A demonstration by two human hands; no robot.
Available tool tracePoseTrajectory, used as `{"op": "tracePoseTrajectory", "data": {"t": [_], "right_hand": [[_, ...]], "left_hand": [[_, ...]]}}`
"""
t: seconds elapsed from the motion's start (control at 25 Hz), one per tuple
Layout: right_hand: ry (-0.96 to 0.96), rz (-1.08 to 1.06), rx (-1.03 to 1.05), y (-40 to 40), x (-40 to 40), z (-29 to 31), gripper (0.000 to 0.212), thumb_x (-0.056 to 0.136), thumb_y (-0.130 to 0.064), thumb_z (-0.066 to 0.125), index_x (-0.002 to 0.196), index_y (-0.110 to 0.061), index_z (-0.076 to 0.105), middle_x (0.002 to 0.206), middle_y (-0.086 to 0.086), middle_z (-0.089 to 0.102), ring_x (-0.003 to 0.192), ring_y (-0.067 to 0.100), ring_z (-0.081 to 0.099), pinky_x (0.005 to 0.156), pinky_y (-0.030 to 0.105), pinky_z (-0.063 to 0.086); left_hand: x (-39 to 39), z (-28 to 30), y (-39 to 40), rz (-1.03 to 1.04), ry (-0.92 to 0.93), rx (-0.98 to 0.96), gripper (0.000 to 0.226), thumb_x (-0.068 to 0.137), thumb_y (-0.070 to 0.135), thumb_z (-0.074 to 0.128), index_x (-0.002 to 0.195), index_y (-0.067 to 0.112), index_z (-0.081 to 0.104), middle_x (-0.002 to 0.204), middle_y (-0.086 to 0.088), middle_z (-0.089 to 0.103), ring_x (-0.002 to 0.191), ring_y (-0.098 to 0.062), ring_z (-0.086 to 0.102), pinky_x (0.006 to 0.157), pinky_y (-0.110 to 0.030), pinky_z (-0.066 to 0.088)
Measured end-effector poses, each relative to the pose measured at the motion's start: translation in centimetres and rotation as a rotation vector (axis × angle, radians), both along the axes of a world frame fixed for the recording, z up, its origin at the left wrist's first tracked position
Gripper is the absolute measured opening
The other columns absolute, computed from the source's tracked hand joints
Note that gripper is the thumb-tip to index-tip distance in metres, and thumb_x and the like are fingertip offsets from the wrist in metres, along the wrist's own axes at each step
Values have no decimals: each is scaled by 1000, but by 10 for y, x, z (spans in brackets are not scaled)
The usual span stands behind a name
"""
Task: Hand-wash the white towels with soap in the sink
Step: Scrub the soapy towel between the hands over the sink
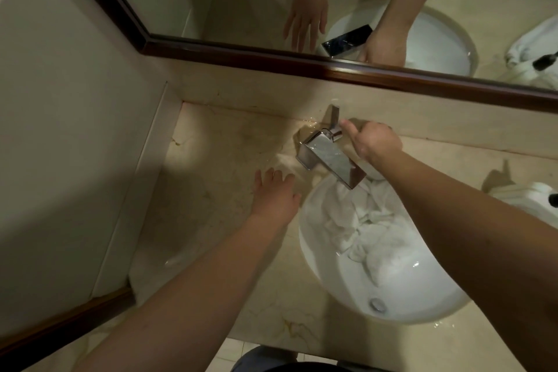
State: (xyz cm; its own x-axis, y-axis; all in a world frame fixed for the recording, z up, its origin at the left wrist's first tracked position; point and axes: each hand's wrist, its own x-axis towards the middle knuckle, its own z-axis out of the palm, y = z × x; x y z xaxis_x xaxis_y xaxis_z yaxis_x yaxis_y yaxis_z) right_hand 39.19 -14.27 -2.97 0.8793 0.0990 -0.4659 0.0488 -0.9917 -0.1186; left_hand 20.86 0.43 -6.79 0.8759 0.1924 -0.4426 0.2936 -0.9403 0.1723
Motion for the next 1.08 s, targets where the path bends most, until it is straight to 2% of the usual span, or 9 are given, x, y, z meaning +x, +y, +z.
{"op": "tracePoseTrajectory", "data": {"t": [0.12, 0.2, 0.28, 0.36, 0.48, 0.76, 0.92, 1.08], "right_hand": [[-1, 23, 67, -30, -21, -2, 73, 97, -68, 23, 102, -7, 63, 91, 14, 62, 85, 30, 56, 72, 34, 41], [3, 32, 102, -51, -39, -9, 69, 100, -63, 25, 105, -6, 63, 98, 17, 66, 92, 33, 61, 73, 35, 44], [36, 37, 128, -69, -54, -17, 63, 102, -57, 27, 101, -5, 63, 97, 18, 67, 92, 35, 62, 75, 37, 47], [95, 43, 135, -81, -66, -26, 54, 103, -51, 32, 94, -5, 59, 93, 17, 65, 90, 34, 61, 70, 35, 43], [136, 46, 152, -93, -80, -41, 45, 103, -45, 41, 101, -4, 60, 93, 15, 65, 91, 32, 60, 70, 34, 40], [197, 124, 206, -109, -96, -101, 31, 100, -36, 49, 109, -9, 62, 106, 10, 64, 87, 23, 54, 70, 32, 37], [233, 193, 250, -108, -101, -129, 39, 98, -36, 57, 127, -10, 58, 123, 11, 59, 113, 28, 54, 84, 33, 40], [295, 265, 232, -108, -99, -153, 49, 90, -39, 68, 131, -15, 57, 124, 11, 59, 114, 28, 56, 95, 36, 44]], "left_hand": [[-2, 4, -14, -27, 17, -5, 41, 97, 41, 48, 130, 17, 51, 135, -12, 52, 133, -31, 38, 118, -48, 18], [-5, 7, -28, -61, 6, -51, 39, 99, 41, 48, 129, 17, 52, 132, -11, 54, 128, -30, 42, 112, -44, 26], [-11, 6, -44, -84, -2, -115, 43, 100, 39, 47, 138, 18, 49, 137, -10, 52, 130, -29, 41, 110, -40, 27], [-19, 1, -56, -94, 3, -170, 48, 101, 38, 46, 146, 19, 43, 142, -8, 49, 132, -27, 40, 108, -37, 30], [-29, -15, -71, -98, 51, -228, 52, 102, 37, 47, 150, 19, 39, 144, -10, 47, 131, -28, 42, 104, -37, 37], [-37, -64, -100, 45, 113, -302, 49, 102, 33, 49, 147, 16, 43, 141, -11, 49, 127, -30, 47, 103, -38, 40], [-36, -89, -123, 243, 103, -398, 49, 102, 35, 50, 145, 12, 46, 140, -12, 49, 126, -30, 51, 103, -37, 40], [-27, -113, -130, 395, 137, -431, 57, 100, 39, 55, 147, 11, 42, 142, -14, 51, 127, -31, 52, 101, -37, 42]]}}
